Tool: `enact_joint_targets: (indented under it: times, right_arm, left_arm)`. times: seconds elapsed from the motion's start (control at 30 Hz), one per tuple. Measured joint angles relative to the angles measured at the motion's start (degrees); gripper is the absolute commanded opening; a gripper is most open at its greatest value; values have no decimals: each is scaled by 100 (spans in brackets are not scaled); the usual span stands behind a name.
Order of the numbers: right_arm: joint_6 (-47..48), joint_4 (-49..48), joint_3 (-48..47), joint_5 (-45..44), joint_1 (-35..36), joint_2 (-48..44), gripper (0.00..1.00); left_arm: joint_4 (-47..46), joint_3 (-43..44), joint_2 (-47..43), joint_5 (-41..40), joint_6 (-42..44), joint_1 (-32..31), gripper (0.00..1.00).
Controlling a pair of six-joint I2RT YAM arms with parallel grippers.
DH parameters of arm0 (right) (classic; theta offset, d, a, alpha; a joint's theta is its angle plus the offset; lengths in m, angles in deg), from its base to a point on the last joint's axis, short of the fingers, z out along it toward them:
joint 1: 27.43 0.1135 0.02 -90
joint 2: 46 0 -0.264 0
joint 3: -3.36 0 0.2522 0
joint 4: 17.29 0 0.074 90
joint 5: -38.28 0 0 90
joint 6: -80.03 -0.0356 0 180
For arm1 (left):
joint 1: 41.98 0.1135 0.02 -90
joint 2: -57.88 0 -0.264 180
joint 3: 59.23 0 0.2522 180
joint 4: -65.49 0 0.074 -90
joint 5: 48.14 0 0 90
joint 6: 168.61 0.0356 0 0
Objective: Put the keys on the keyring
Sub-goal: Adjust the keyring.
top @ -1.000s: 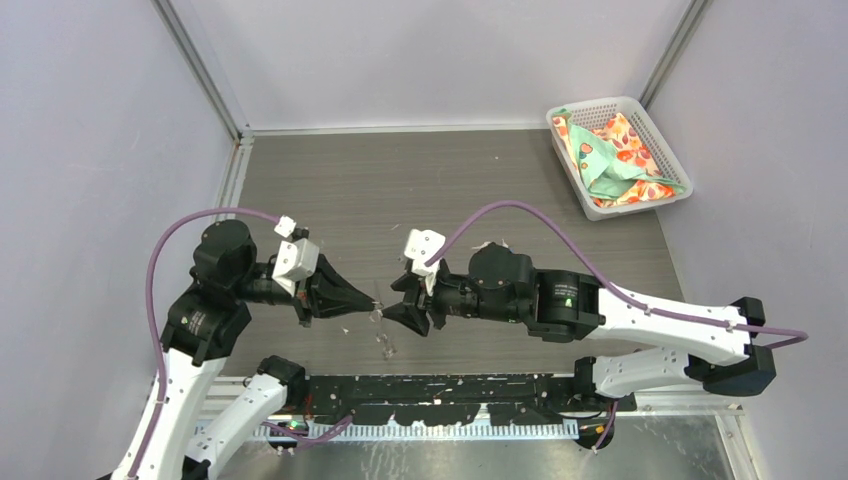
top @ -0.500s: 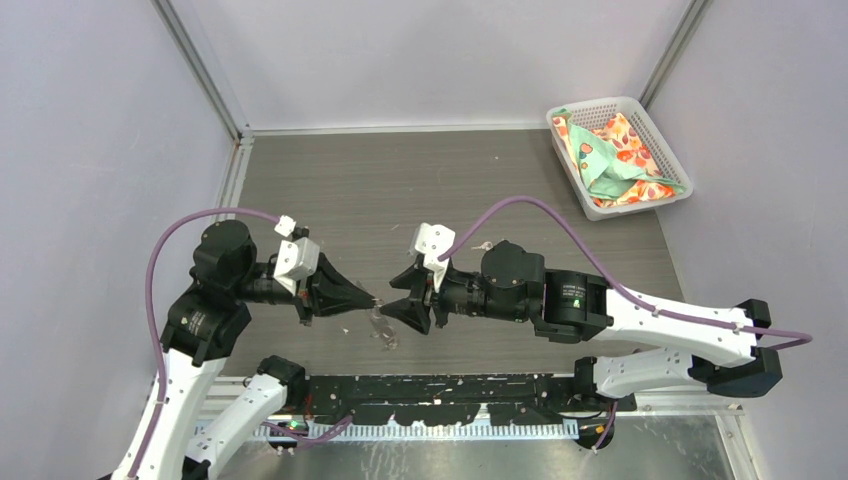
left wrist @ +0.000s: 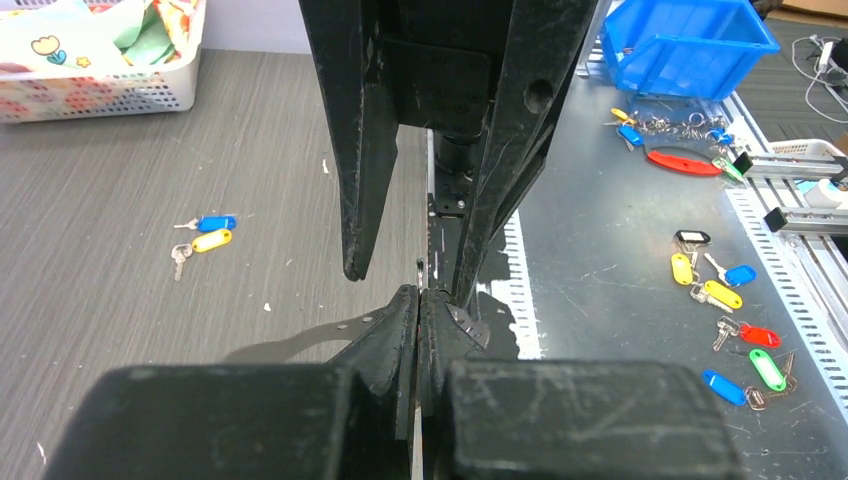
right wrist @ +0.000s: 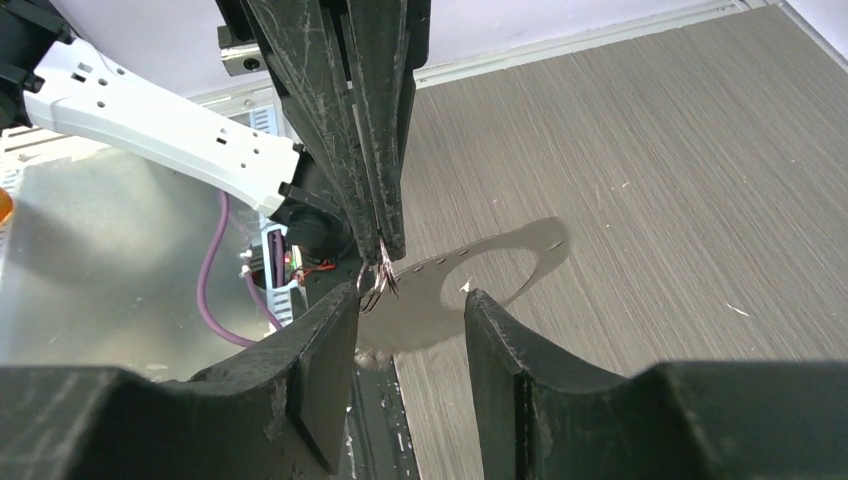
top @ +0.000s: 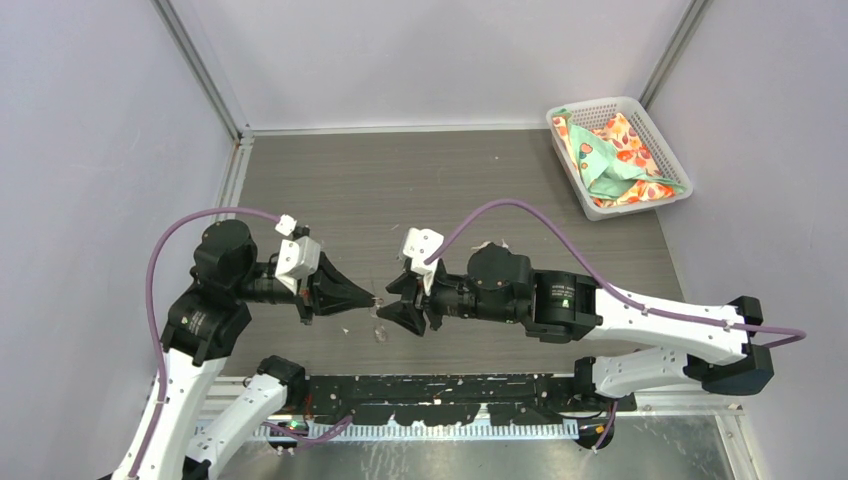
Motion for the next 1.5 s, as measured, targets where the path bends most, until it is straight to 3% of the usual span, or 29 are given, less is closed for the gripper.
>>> enact_joint_targets:
  times: [0.43, 0.77, 1.5]
  right_arm:
    - [17, 55, -52, 350, 0, 24, 49]
    - [81, 256, -98, 129, -83, -623, 47]
    - [-511, -26, 310, 107, -216, -232, 44]
  left_arm:
    - [-9, 0, 0, -9, 0, 0, 0]
    - [-9, 0, 4, 55, -2, 0, 0]
    - [-68, 0, 13, 52, -52, 0, 0]
